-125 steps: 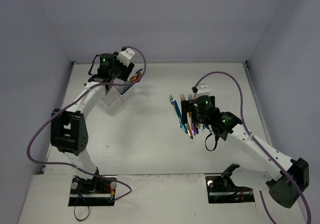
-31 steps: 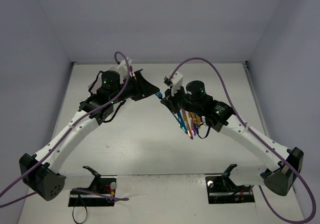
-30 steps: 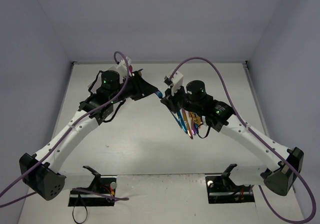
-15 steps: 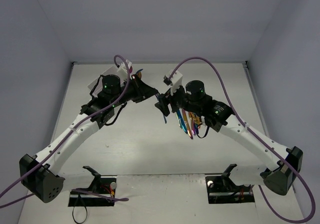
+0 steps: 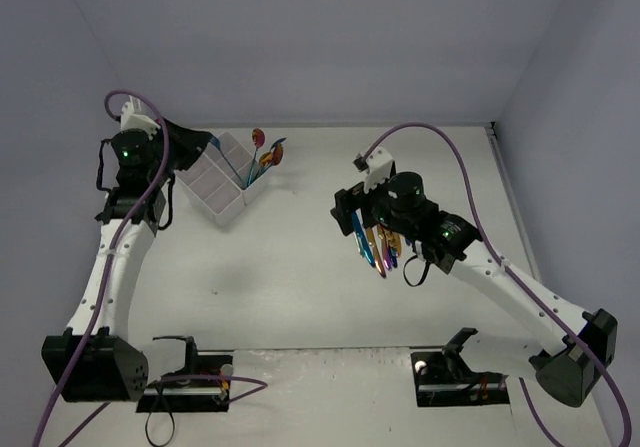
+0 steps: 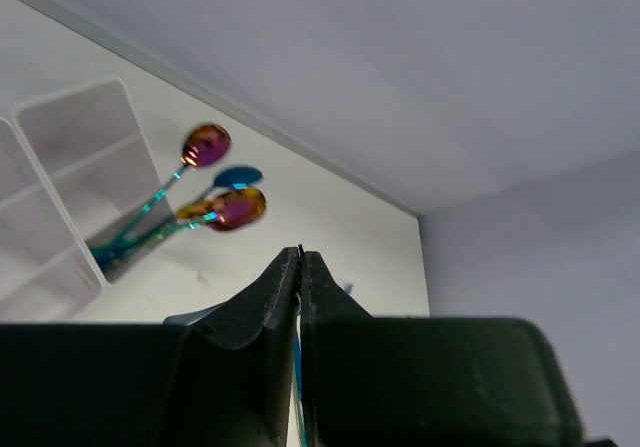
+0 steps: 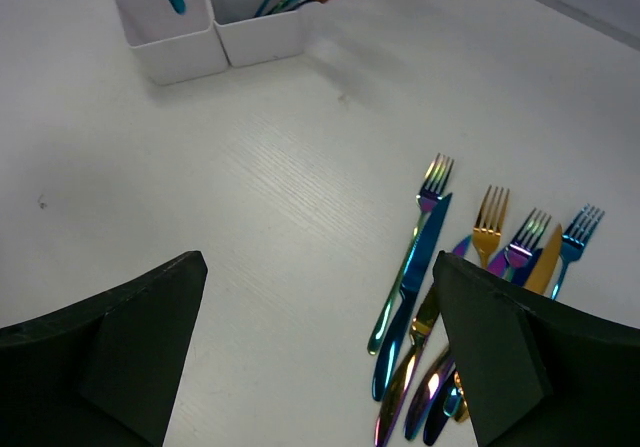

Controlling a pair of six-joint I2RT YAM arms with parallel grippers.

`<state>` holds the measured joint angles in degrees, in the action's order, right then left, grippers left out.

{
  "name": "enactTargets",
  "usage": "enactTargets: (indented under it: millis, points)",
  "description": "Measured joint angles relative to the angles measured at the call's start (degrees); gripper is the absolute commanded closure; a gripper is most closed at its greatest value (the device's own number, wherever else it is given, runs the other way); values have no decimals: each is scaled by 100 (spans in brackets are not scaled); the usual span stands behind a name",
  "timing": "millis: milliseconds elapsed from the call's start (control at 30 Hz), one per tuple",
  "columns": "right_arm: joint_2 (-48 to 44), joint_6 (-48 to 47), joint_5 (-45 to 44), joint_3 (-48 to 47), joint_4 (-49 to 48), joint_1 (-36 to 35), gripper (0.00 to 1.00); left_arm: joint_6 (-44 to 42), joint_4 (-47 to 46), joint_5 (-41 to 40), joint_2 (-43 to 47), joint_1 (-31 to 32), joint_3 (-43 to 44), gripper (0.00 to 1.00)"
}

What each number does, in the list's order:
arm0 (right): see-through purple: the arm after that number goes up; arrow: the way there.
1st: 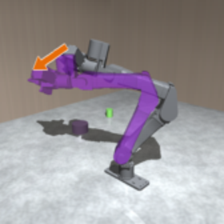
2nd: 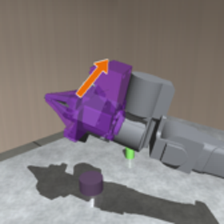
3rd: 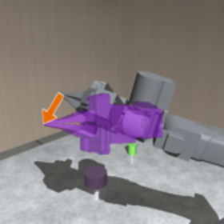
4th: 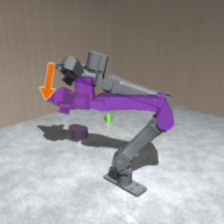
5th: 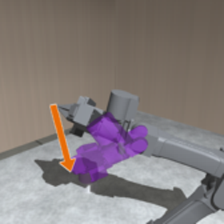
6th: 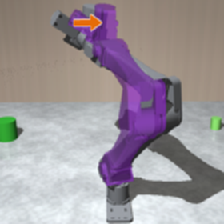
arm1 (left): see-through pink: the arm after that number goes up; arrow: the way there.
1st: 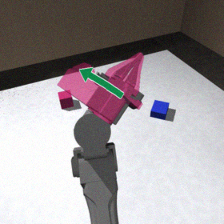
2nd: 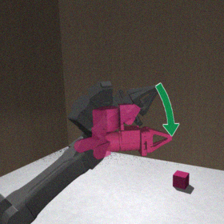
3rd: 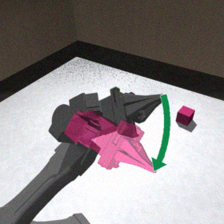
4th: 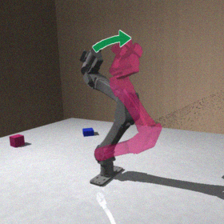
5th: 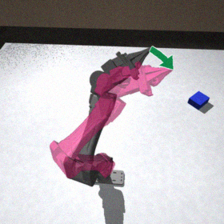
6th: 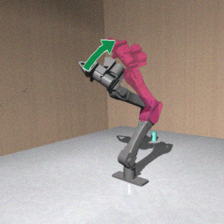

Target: Sort the eating utensils into containers

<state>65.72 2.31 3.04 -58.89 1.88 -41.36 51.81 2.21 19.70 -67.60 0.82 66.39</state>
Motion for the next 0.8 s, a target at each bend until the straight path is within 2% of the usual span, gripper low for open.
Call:
enactTargets:
  millis: [400, 800]
  points:
    - [-524, 133, -67, 264, 329, 560, 2, -11, -336, -263, -834, -1232, 555, 100]
    - [-584, 81, -67, 447, 431, 620, 1, -168, -793, -428, -1336, -1471, 411, 100]
